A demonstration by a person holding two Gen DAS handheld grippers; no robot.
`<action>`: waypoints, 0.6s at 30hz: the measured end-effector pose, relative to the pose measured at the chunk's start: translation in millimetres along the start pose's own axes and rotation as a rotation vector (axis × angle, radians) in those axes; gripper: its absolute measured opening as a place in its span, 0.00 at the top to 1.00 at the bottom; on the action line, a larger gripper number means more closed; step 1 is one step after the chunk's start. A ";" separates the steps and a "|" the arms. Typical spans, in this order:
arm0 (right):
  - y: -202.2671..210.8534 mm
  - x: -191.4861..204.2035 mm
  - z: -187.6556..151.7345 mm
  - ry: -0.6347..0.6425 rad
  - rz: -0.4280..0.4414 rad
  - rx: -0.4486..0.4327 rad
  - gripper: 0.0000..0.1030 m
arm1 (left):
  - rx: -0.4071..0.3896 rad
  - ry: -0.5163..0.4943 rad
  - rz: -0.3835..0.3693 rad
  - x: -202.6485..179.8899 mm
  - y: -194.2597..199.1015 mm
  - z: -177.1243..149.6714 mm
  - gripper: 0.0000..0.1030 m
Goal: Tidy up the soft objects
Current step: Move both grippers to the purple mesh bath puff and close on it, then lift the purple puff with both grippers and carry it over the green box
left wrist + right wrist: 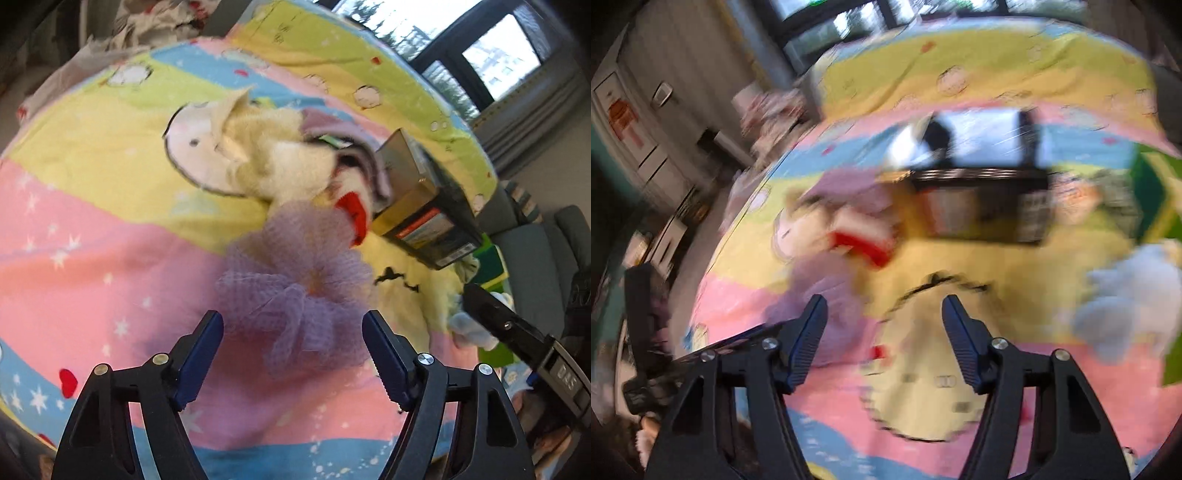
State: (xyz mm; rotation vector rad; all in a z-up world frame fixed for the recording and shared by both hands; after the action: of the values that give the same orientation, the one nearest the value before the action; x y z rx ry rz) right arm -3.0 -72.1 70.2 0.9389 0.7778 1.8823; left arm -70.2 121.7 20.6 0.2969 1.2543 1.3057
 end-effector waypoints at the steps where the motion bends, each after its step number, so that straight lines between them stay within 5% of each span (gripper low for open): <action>1: -13.7 9.8 0.2 -0.001 0.013 0.040 0.46 | 0.019 0.014 0.014 1.9 -4.4 0.4 0.27; 10: -70.7 25.5 -0.9 -0.068 0.131 0.177 0.45 | 0.008 -0.054 0.081 -7.0 -14.4 -0.6 0.43; 12: -77.6 23.5 -0.9 -0.081 0.151 0.201 0.47 | 0.004 -0.070 0.090 -8.1 -14.5 -0.6 0.59; 14: -84.2 23.6 -1.7 -0.079 0.144 0.217 0.49 | 0.010 -0.055 0.063 -5.9 -15.9 0.2 0.62; 18: -92.6 23.3 -3.1 -0.094 0.168 0.234 0.88 | -0.008 -0.082 0.072 -8.6 -17.4 3.0 0.79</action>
State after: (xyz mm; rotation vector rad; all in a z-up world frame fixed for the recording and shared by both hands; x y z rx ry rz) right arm 25.5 -12.2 1.5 1.2644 0.8994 1.9015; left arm -56.3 110.2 12.8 0.3890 1.1782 1.3460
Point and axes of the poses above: each gripper's, at about its wrist camera, not at the fingertips, and y roughly against the way its jaws point, x to its left, z to its top, the point moved 1 cm from there along -y, roughly the way its jaws point, and after that the axes turned 3 degrees about -z, right-handed, at the moved point
